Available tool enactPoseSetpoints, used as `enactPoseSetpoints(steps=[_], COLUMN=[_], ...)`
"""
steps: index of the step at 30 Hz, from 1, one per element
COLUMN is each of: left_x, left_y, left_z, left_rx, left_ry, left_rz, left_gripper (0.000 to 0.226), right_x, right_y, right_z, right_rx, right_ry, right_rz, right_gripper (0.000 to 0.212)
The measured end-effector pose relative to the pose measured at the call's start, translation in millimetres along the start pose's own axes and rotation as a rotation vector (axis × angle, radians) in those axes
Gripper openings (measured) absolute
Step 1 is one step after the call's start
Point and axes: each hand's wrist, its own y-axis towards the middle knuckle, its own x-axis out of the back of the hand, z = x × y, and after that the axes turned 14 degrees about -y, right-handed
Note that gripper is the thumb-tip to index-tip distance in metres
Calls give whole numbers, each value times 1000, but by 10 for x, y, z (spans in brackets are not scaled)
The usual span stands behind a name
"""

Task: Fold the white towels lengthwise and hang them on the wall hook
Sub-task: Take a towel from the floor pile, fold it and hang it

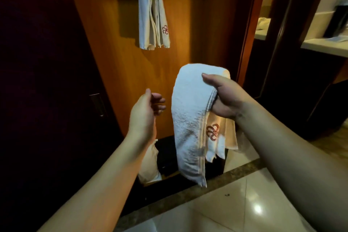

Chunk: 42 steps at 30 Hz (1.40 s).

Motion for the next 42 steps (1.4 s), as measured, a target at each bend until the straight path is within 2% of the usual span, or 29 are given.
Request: enactPoseSetpoints(steps=[3, 8, 11, 14, 17, 18, 19, 20, 21, 22, 23, 25, 27, 30, 33, 36, 37, 41, 42], left_x=[-137, -357, -466, -644, -828, -891, -935, -945, -938, -923, -887, -846, -834, -816, -819, -849, -856, -981, -1004], left_y=[-375, -589, -550, -457, -250, -206, -204, -208, -208, -169, -111, -27, 10, 76, 197, 283, 314, 355, 389], left_z=[-32, 243, 344, 290, 147, 76, -15, -76, -91, -66, -33, -42, -94, -162, -217, -294, -297, -379, -401], left_rx=[-14, 31, 132, 86, 58, 60, 36, -10, -48, -82, -99, -119, -128, -141, -135, -122, -113, -155, -167], left_ry=[-117, -2, 83, 69, -96, -158, -192, -185, -186, -207, -241, -334, -392, -297, -138, -80, -94, -194, -201], left_rz=[161, 367, 430, 364, 194, 163, 161, 168, 162, 164, 137, 7, -83, -135, -76, -25, -22, -148, -154], left_gripper=[52, 71, 113, 144, 179, 181, 168, 136, 95, 68, 59, 55, 42, 24, 30, 60, 64, 36, 36], right_x=[-111, -394, -580, -711, -718, -691, -652, -602, -544, -480, -420, -299, -191, -35, 116, 241, 274, 393, 426], right_y=[126, 270, 300, 311, 322, 322, 321, 324, 326, 335, 342, 370, 396, 422, 464, 526, 550, 614, 642], right_z=[148, 433, 607, 732, 777, 777, 774, 761, 746, 728, 705, 624, 533, 449, 506, 617, 655, 798, 830], right_rx=[59, 113, 164, 212, 229, 232, 234, 235, 238, 243, 249, 252, 252, 252, 268, 285, 290, 280, 276], right_ry=[-11, -73, -68, -52, -14, -2, 3, 3, -4, -20, -49, -128, -197, -238, -161, -124, -133, -157, -164], right_rz=[-62, -124, -134, -156, -181, -192, -204, -218, -241, -269, -298, -345, -388, -447, -491, -494, -487, -461, -451], right_gripper=[36, 41, 40, 42, 46, 46, 46, 47, 47, 47, 45, 40, 30, 25, 25, 22, 20, 14, 13])
